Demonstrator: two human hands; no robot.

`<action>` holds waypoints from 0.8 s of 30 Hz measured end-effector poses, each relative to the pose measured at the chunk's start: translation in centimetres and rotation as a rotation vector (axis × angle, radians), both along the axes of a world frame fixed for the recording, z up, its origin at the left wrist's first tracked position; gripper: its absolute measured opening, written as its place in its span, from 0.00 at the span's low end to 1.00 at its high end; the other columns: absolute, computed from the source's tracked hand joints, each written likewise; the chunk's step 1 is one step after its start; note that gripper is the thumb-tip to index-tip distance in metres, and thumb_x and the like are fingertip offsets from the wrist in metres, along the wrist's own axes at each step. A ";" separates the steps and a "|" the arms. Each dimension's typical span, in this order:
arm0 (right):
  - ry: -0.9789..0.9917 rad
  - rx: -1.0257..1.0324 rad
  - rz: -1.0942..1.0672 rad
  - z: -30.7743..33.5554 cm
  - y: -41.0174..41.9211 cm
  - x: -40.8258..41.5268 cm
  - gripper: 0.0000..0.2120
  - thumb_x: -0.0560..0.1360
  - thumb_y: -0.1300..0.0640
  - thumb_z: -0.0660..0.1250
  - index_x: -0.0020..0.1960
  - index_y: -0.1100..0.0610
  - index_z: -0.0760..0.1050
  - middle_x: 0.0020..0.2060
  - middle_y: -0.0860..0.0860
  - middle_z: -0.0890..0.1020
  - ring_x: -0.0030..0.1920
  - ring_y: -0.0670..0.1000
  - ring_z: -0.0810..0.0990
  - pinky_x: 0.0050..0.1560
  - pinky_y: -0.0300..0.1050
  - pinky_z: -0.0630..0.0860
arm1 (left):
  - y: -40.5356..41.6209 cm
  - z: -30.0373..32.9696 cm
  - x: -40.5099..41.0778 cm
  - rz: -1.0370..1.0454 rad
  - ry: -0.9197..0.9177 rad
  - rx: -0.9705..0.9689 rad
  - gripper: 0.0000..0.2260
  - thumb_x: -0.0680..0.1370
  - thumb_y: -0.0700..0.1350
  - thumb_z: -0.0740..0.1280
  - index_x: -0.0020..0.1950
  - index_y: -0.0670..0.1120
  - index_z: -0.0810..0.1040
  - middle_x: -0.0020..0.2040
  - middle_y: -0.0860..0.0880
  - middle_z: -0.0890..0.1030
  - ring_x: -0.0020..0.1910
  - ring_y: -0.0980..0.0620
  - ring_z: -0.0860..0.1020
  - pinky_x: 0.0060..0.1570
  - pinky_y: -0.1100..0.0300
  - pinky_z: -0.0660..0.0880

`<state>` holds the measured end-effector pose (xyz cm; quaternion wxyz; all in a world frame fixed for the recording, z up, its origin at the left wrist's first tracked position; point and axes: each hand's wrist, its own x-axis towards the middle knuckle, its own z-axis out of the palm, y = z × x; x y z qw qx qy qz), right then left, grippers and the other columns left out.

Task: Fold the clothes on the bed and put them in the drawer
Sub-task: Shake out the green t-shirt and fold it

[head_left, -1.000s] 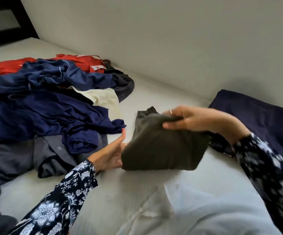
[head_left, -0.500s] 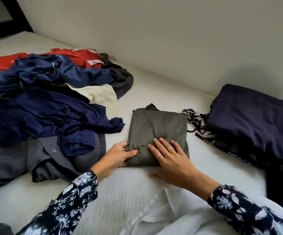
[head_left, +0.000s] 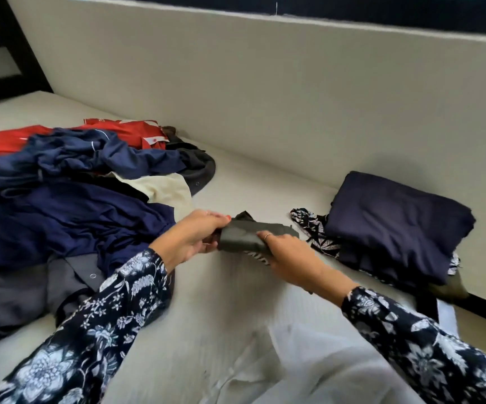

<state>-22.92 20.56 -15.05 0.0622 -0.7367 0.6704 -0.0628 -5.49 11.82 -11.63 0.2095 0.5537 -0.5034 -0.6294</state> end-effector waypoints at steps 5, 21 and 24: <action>-0.410 0.124 -0.144 5.8 -0.3 -1.6 0.07 0.80 0.55 0.61 0.55 0.55 0.75 0.46 0.52 0.82 0.42 0.50 0.80 0.39 0.37 0.76 | 0.3 2.3 1.3 -0.003 -0.025 -0.051 0.05 0.82 0.47 0.60 0.52 0.47 0.72 0.45 0.47 0.83 0.32 0.55 0.80 0.29 0.66 0.68; -1.192 0.347 -0.671 11.8 4.3 -8.3 0.09 0.78 0.59 0.64 0.49 0.66 0.76 0.35 0.57 0.84 0.32 0.53 0.83 0.32 0.43 0.80 | 0.6 0.0 0.4 -0.050 -0.052 0.075 0.07 0.81 0.44 0.61 0.57 0.44 0.74 0.48 0.45 0.84 0.39 0.51 0.80 0.35 0.63 0.70; -1.387 0.359 -0.742 10.7 5.7 -8.2 0.10 0.79 0.57 0.63 0.49 0.65 0.77 0.37 0.57 0.84 0.34 0.53 0.84 0.35 0.44 0.80 | 1.1 -1.0 -1.2 -0.093 -0.040 0.118 0.09 0.81 0.45 0.61 0.57 0.43 0.75 0.48 0.46 0.84 0.42 0.50 0.81 0.36 0.62 0.71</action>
